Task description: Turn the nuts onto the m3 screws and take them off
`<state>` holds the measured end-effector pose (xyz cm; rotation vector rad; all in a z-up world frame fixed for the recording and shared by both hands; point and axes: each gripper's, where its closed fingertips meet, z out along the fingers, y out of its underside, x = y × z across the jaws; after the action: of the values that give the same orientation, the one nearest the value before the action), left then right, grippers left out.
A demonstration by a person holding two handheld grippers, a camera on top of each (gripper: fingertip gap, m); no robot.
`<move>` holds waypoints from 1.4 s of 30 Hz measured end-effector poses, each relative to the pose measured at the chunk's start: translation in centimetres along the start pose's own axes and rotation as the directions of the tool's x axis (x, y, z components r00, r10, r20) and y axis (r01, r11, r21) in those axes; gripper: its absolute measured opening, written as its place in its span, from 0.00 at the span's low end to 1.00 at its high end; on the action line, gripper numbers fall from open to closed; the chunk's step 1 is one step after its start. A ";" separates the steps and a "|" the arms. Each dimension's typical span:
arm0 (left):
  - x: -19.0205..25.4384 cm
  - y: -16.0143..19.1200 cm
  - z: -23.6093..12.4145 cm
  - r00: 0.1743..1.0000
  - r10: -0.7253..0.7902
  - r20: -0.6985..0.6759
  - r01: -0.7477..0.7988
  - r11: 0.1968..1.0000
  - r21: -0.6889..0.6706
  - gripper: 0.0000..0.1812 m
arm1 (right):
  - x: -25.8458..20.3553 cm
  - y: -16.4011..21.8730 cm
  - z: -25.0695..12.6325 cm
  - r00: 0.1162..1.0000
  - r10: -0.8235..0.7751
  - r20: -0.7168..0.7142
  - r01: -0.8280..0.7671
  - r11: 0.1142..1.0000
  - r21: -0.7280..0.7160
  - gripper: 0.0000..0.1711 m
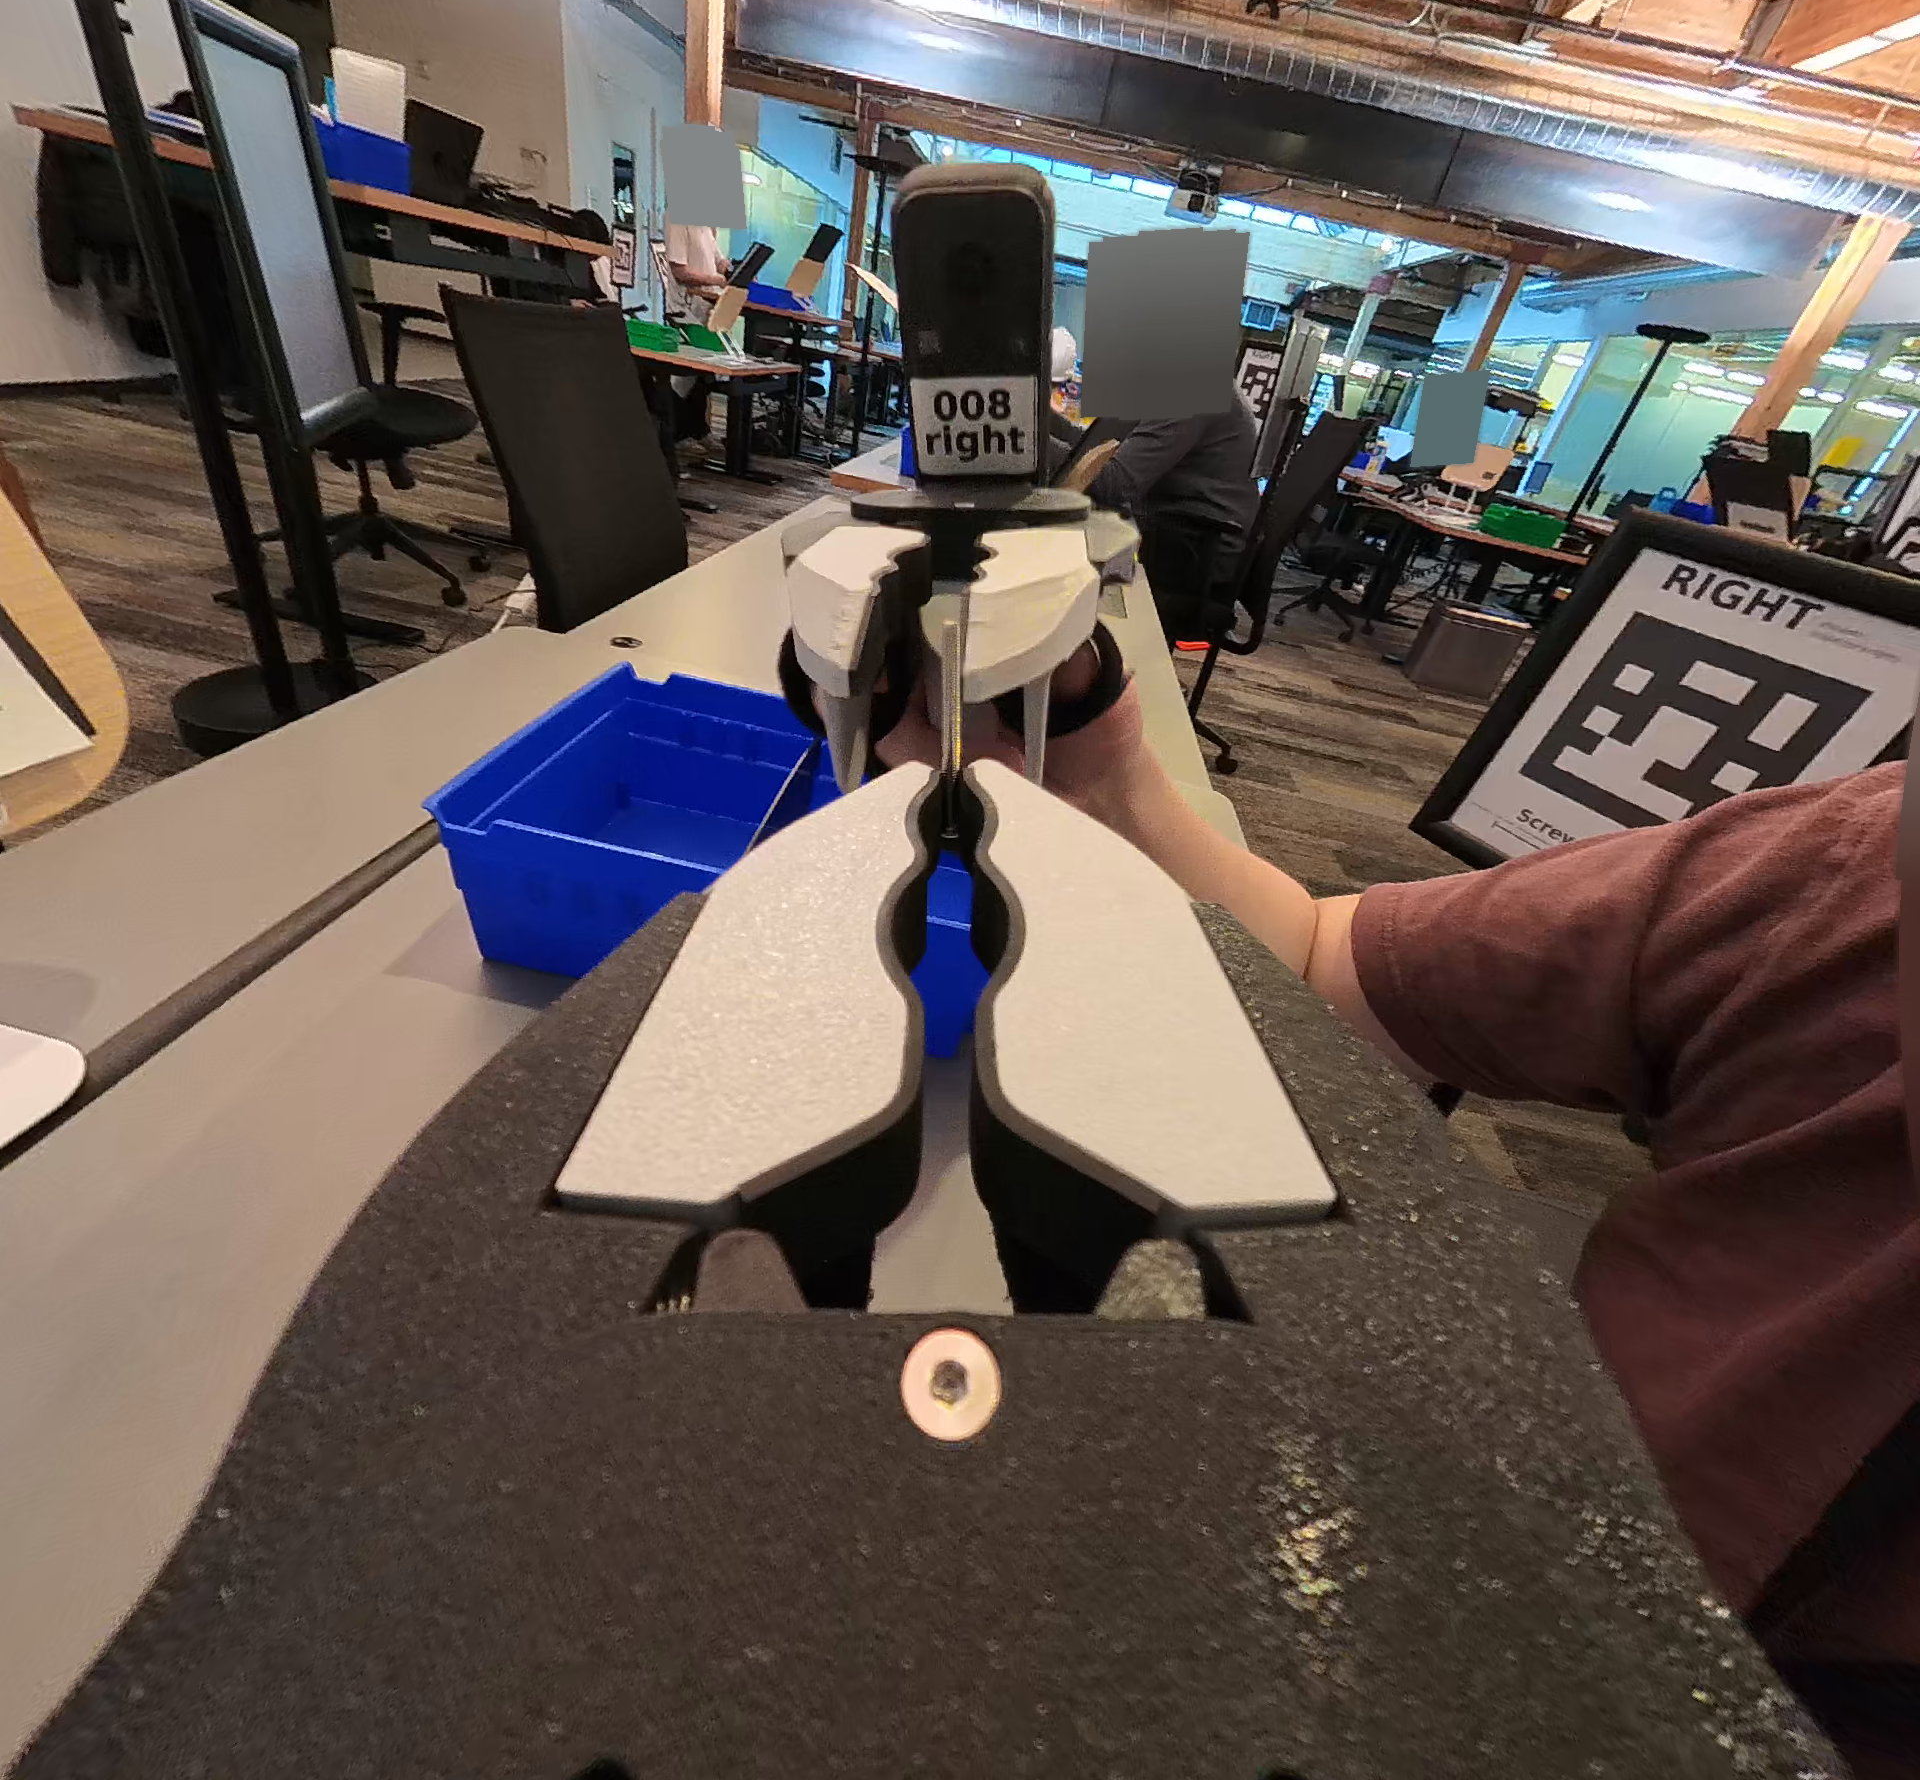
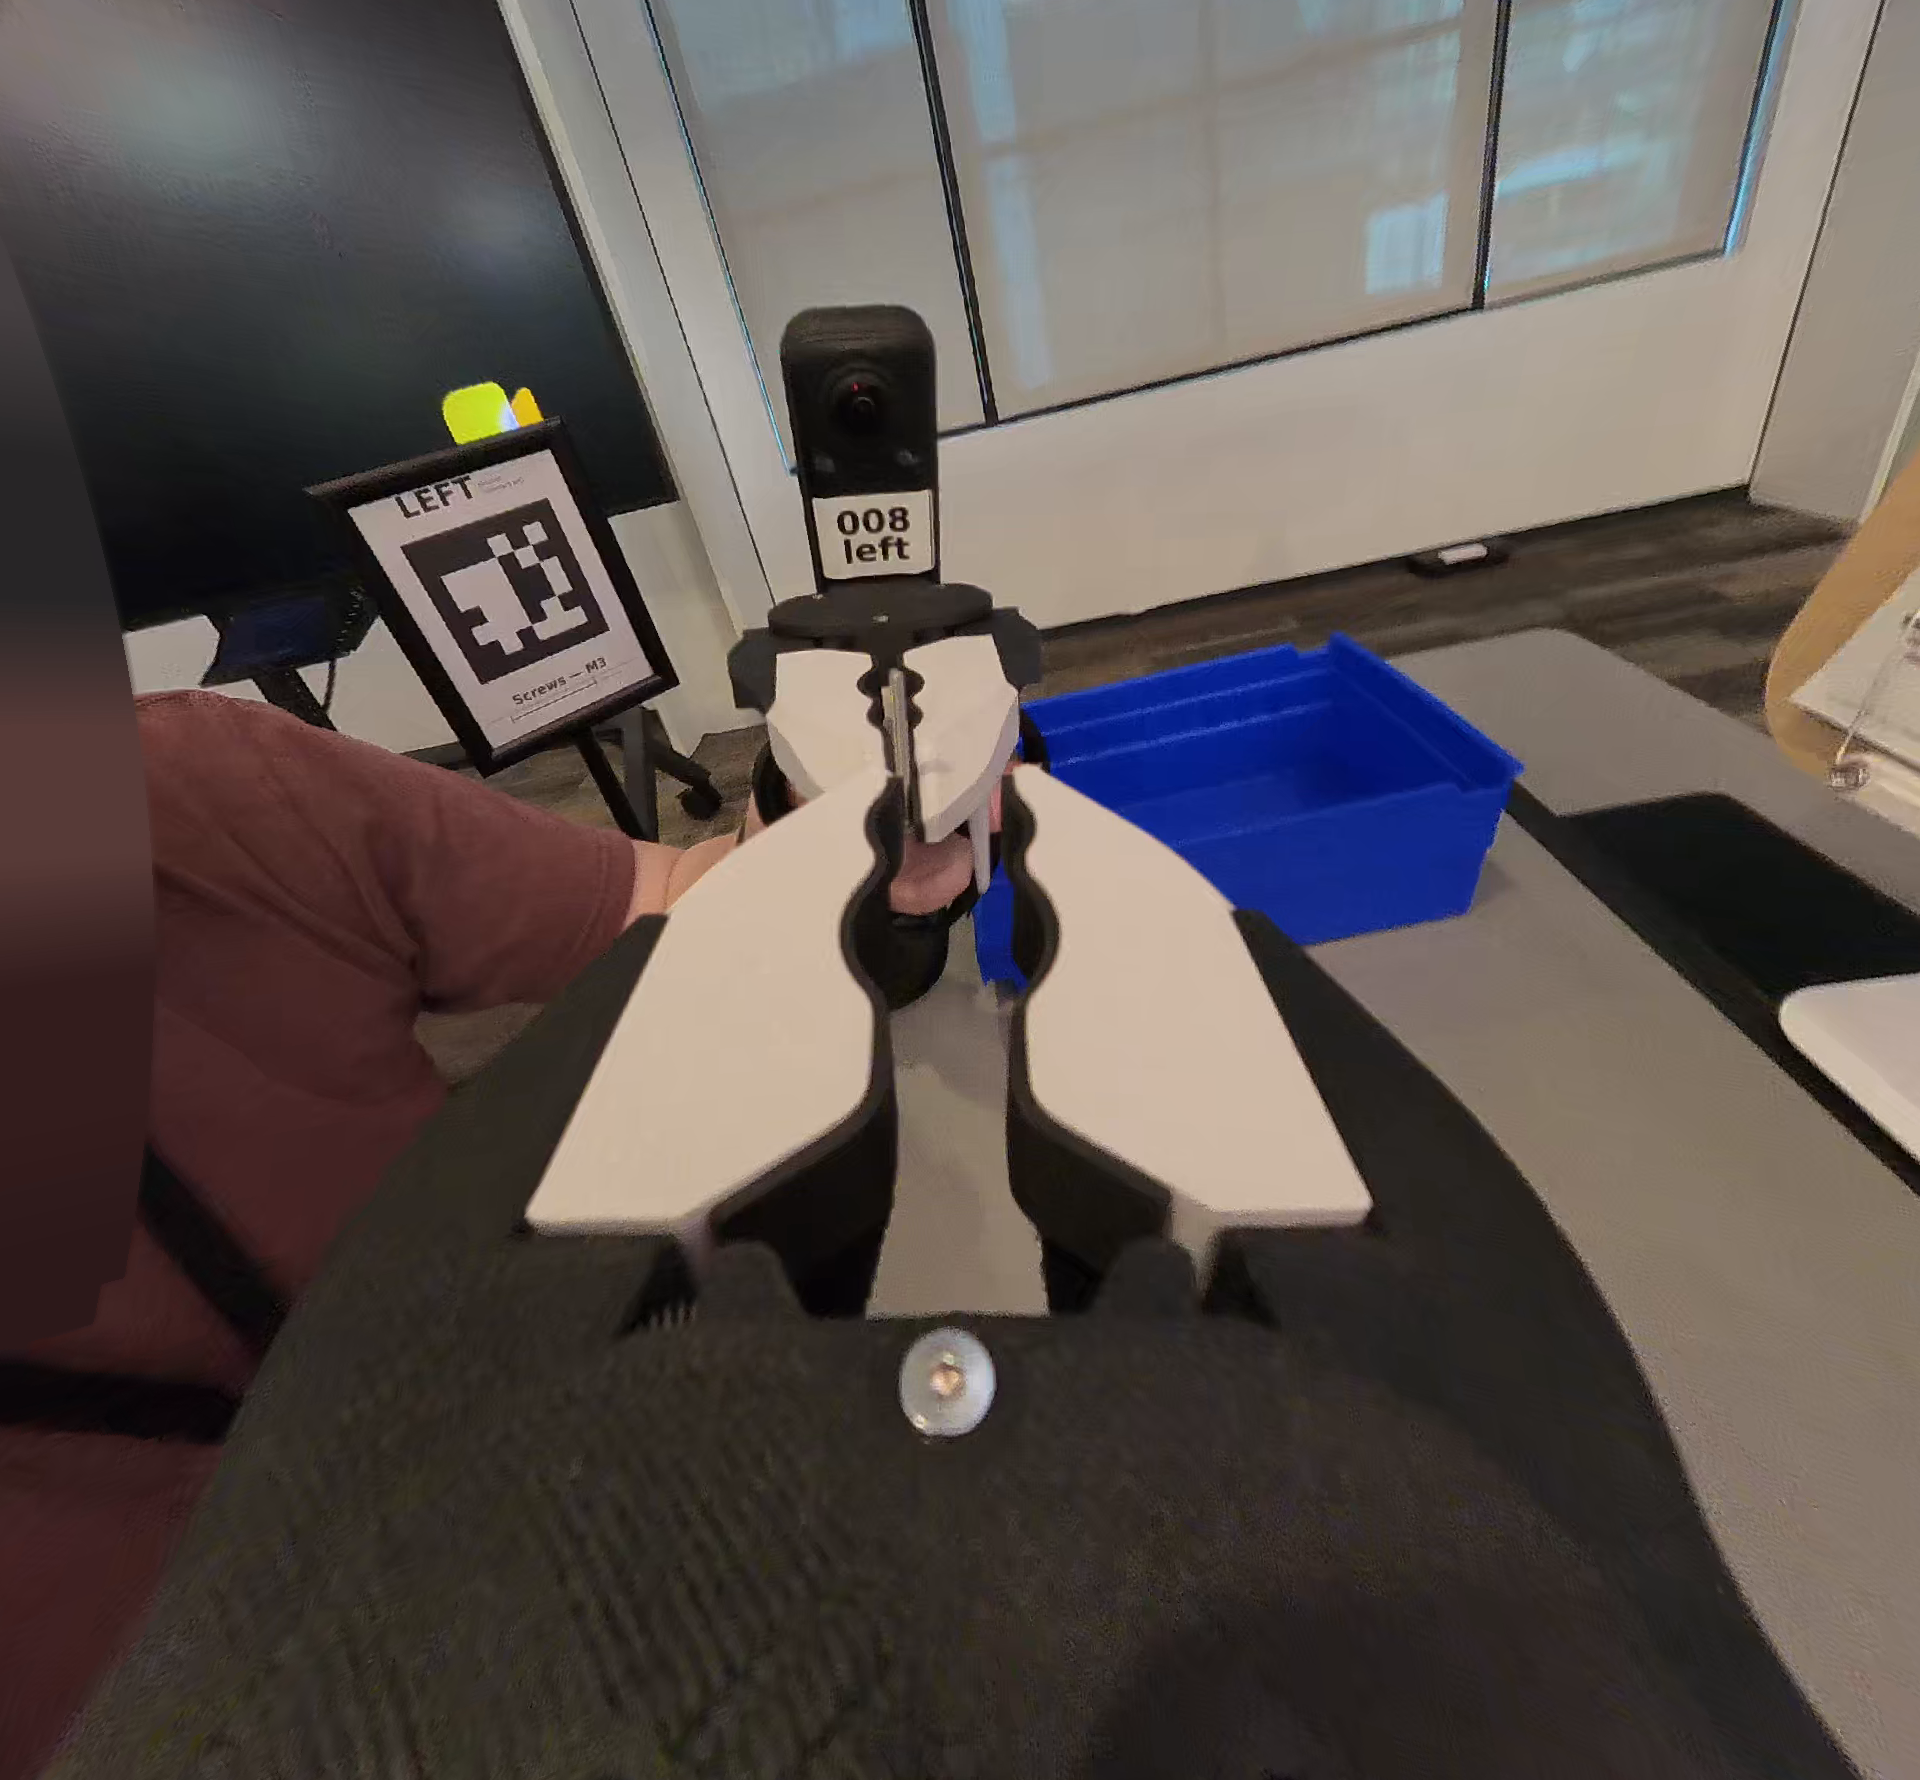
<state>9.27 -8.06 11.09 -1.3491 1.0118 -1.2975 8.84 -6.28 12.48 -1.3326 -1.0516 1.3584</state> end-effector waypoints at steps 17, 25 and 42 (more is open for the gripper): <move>0.8 0.7 0.8 0.999 0.004 -0.044 -0.006 0.999 -0.033 0.08 | -1.3 0.7 1.3 0.997 0.008 0.078 -0.009 1.000 0.005 0.01; -0.6 -1.5 -1.4 0.997 0.026 0.078 -0.025 1.000 -0.013 0.24 | 10.1 -0.9 -13.2 0.832 -0.064 -0.551 0.020 0.996 -0.085 0.02; -2.4 -3.3 -6.5 0.975 0.041 0.220 -0.020 0.995 -0.096 0.23 | 21.3 19.2 -29.7 0.326 -0.163 -0.931 -0.753 0.552 -0.360 0.03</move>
<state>2.46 -5.71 13.61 -1.5071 0.9434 -1.0597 38.01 9.80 -11.97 -2.6834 -0.4611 0.0241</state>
